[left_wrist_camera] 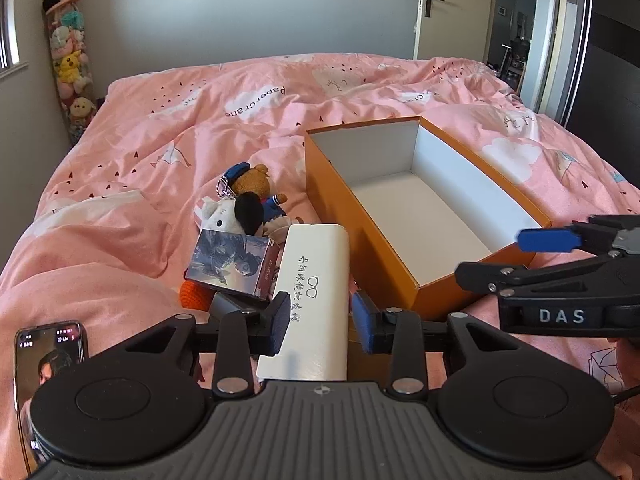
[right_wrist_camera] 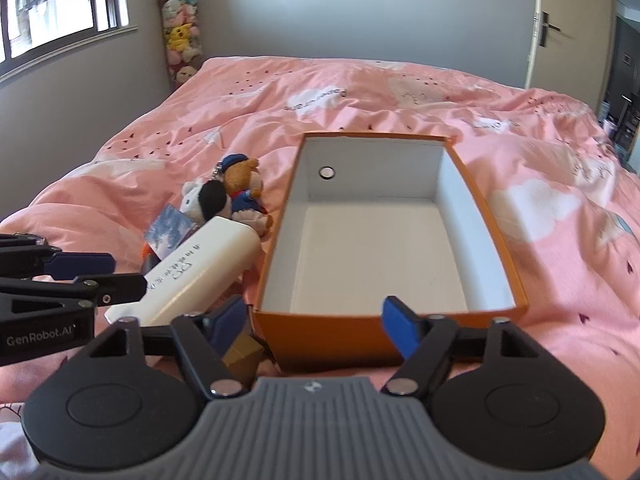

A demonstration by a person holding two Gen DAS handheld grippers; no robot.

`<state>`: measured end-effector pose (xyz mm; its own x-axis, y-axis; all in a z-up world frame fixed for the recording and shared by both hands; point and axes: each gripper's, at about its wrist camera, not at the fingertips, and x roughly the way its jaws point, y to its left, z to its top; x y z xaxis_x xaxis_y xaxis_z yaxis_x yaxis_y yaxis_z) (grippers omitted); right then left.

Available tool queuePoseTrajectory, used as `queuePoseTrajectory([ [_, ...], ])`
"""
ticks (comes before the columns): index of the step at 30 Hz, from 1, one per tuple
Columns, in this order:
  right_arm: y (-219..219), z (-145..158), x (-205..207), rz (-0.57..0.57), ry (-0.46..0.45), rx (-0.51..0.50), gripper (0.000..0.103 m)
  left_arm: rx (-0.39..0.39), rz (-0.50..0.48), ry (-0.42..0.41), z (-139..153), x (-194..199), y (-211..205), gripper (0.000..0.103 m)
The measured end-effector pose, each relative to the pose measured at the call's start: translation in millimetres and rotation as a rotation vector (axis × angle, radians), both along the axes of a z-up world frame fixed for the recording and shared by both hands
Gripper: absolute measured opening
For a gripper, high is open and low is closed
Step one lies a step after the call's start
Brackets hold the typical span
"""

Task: Organize objects
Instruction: 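Grasp the white power bank with the left tool while the right tool grasps the gold block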

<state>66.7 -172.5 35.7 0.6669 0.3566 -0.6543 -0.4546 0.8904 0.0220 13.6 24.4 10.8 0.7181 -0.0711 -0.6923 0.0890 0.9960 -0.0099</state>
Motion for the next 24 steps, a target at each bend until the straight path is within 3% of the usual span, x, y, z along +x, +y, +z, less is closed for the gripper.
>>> queuePoseTrajectory([
  [3,13,1,9,0.06,-0.003,-0.01,0.06,-0.027,-0.024,0.038,-1,11,6,0.033],
  [8,37,0,27,0.165,0.023,-0.013,0.03,-0.084,-0.06,0.109,-3,34,21,0.033],
  [15,63,-13,51,0.268,0.115,0.001,0.012,-0.079,-0.101,0.222,-17,68,34,0.034],
  [19,72,-17,58,0.299,0.118,-0.021,0.004,-0.143,-0.116,0.291,-25,84,47,0.049],
  [24,72,-19,69,0.295,0.128,-0.012,0.003,-0.226,-0.124,0.358,-36,102,60,0.063],
])
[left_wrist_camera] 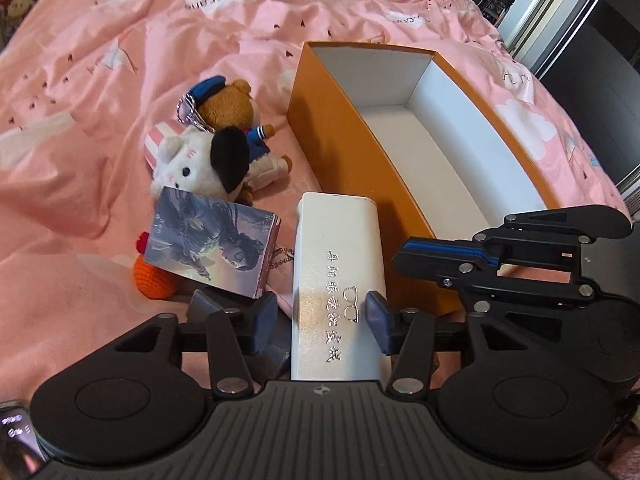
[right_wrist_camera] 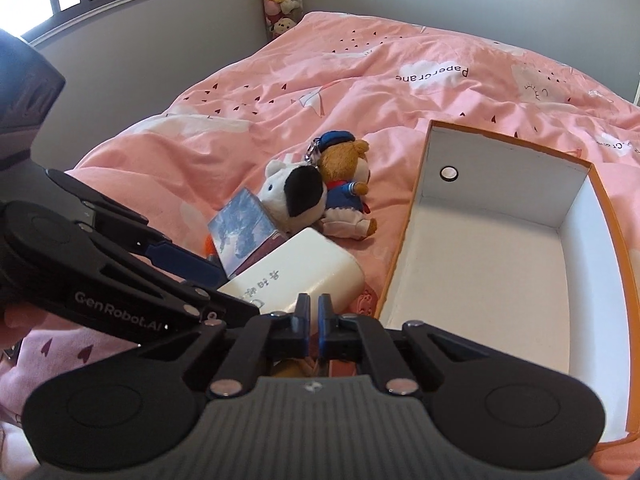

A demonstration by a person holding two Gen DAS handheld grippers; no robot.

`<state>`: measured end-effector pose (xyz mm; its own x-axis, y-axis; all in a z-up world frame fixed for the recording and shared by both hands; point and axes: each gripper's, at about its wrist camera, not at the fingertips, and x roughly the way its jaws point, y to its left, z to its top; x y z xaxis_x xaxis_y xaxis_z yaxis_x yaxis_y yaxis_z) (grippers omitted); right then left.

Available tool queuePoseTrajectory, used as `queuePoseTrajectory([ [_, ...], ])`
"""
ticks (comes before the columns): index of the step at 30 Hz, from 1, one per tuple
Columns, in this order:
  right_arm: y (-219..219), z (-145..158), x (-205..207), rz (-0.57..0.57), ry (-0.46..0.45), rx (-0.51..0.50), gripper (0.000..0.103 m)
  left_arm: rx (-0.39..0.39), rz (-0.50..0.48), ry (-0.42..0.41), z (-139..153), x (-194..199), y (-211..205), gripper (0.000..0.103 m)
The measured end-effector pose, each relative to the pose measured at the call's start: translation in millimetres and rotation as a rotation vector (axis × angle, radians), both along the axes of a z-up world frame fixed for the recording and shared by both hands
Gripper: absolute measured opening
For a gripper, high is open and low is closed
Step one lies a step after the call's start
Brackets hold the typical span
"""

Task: Organize objects
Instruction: 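Grasp the white power bank with the left tool while the right tool grasps the gold block, then lift the power bank and gold block and carry both over the orange box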

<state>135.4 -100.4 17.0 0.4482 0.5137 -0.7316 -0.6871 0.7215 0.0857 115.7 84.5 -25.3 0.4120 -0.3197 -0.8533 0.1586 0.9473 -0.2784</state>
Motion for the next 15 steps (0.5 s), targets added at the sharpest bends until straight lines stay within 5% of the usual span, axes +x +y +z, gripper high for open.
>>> queuePoseTrajectory([
  [5,-4,1,6,-0.029,-0.014,-0.011,0.003,-0.09,-0.012,0.071,-13,15,2,0.067],
  [15,-13,-2,12,-0.061,0.004,0.006,0.003,-0.071,-0.03,0.099,-20,22,-9,0.066],
])
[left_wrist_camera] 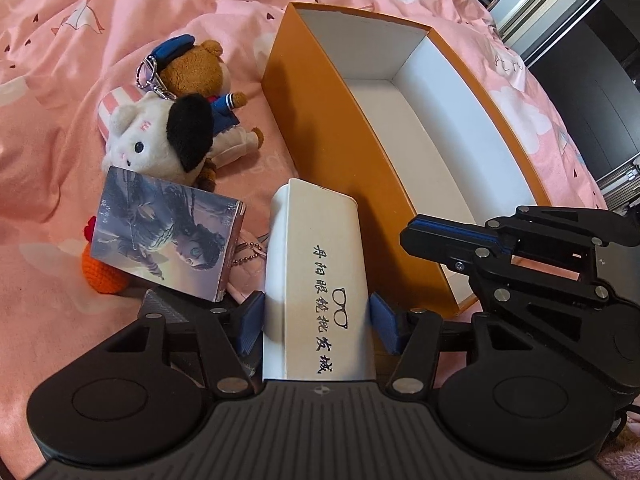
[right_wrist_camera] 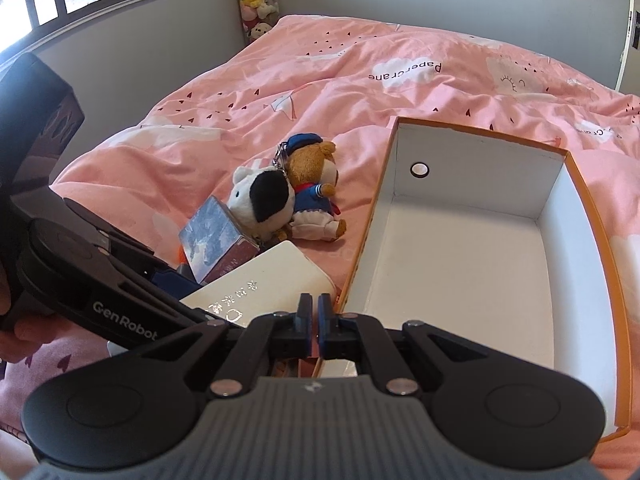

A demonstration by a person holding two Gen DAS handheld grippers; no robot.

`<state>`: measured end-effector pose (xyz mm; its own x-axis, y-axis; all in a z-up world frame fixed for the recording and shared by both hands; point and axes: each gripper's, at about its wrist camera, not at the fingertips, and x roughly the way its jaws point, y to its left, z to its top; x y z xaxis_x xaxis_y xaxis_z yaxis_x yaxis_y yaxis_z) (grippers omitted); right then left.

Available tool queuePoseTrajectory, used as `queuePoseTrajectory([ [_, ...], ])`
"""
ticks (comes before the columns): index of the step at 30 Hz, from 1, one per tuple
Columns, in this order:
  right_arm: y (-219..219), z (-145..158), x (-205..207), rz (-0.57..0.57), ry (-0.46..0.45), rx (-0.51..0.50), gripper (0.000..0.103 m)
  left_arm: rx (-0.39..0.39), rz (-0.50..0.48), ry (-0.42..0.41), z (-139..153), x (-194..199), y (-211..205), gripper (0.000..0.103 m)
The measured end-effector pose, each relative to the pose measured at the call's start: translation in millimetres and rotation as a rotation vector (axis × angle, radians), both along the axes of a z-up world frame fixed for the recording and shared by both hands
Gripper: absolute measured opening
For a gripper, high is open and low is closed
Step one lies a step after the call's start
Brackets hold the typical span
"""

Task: Organize objects
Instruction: 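Lift the power bank and gold block and carry both over the orange box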

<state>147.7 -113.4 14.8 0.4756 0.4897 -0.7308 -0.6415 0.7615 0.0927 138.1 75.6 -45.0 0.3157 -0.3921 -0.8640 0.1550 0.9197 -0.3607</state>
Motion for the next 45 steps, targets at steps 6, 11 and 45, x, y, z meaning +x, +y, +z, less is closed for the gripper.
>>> queuePoseTrajectory([
  [6,0,-2,-2,0.011,0.002,-0.003,0.004,0.034,0.001,-0.028,9,-9,-3,0.065],
  [11,2,-2,-4,0.02,0.002,0.006,0.004,0.056,0.016,-0.08,20,-20,-2,0.065],
  [45,4,-23,-47,0.118,0.17,-0.119,0.067,0.017,0.167,-0.148,35,-76,28,0.065],
])
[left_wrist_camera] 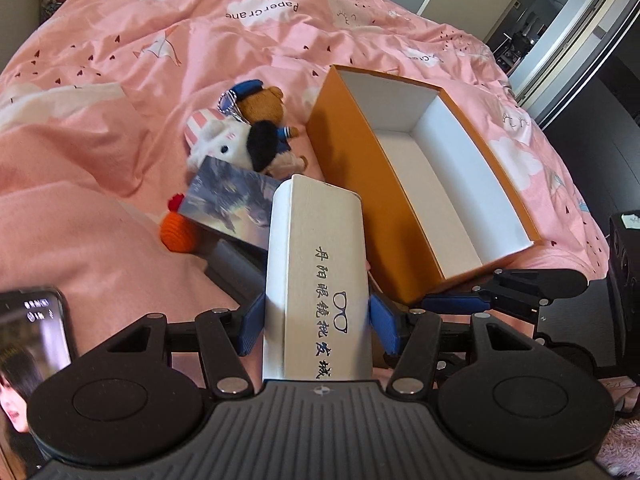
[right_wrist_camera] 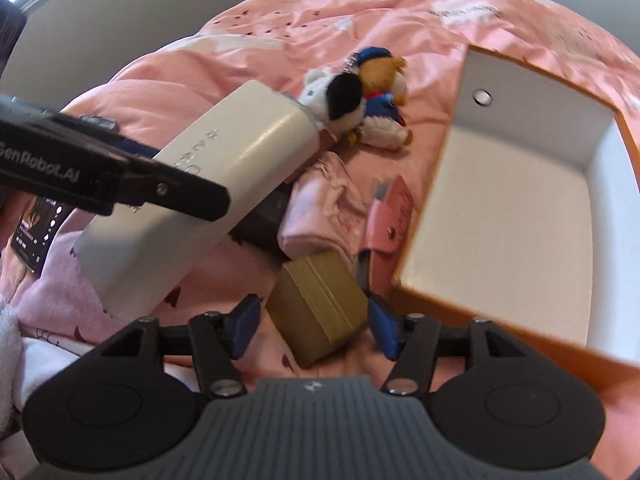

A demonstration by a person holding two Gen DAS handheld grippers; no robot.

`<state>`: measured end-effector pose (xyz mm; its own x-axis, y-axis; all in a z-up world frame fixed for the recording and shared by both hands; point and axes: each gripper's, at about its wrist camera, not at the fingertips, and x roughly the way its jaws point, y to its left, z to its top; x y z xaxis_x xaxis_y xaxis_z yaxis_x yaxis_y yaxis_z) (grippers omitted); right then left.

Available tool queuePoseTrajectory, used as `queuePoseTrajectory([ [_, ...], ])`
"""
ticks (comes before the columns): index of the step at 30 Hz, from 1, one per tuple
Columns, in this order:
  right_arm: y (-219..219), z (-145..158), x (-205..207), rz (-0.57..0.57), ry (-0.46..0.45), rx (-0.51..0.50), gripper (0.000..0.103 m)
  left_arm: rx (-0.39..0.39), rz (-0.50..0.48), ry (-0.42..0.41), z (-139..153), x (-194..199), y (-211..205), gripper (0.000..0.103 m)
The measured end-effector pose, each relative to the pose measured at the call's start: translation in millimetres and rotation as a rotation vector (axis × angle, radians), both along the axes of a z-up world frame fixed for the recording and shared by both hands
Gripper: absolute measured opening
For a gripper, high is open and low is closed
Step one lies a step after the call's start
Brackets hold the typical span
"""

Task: Organize objects
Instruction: 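Lift the power bank and gold block and carry both over the orange box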

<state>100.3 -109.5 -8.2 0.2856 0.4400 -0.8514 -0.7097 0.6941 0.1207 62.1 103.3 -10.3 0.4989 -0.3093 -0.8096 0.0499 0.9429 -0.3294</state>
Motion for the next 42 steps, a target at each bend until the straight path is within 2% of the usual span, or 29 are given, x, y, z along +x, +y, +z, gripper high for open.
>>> queuePoseTrajectory([
  [1,-4,-3,1,-0.036,0.011,0.003,0.071,0.007,0.003,-0.002,-2,-2,-2,0.065],
  [3,-10,-10,8,-0.133,0.064,0.017,0.071,0.029,0.01,-0.005,-5,-4,-7,0.065],
  [5,-16,-13,14,-0.219,0.132,0.076,0.073,0.049,0.016,-0.013,-7,-6,-10,0.065],
  [7,-17,-14,16,-0.28,0.161,0.124,0.078,0.061,0.03,-0.018,-8,-8,-11,0.065],
  [12,-8,-17,19,-0.315,0.151,0.147,0.08,0.094,0.059,-0.032,-9,-12,-10,0.065],
  [21,-11,-35,39,-0.479,0.298,0.215,0.08,0.094,0.086,-0.02,-16,-12,-4,0.065],
  [27,-5,-39,38,-0.484,0.293,0.183,0.075,0.105,0.081,-0.023,-17,-12,-5,0.065],
  [31,-9,-37,33,-0.437,0.273,0.183,0.074,0.113,0.075,-0.019,-16,-13,-7,0.065],
  [42,-34,-1,11,-0.341,0.16,0.217,0.074,0.088,0.065,-0.069,-1,-23,-12,0.064],
])
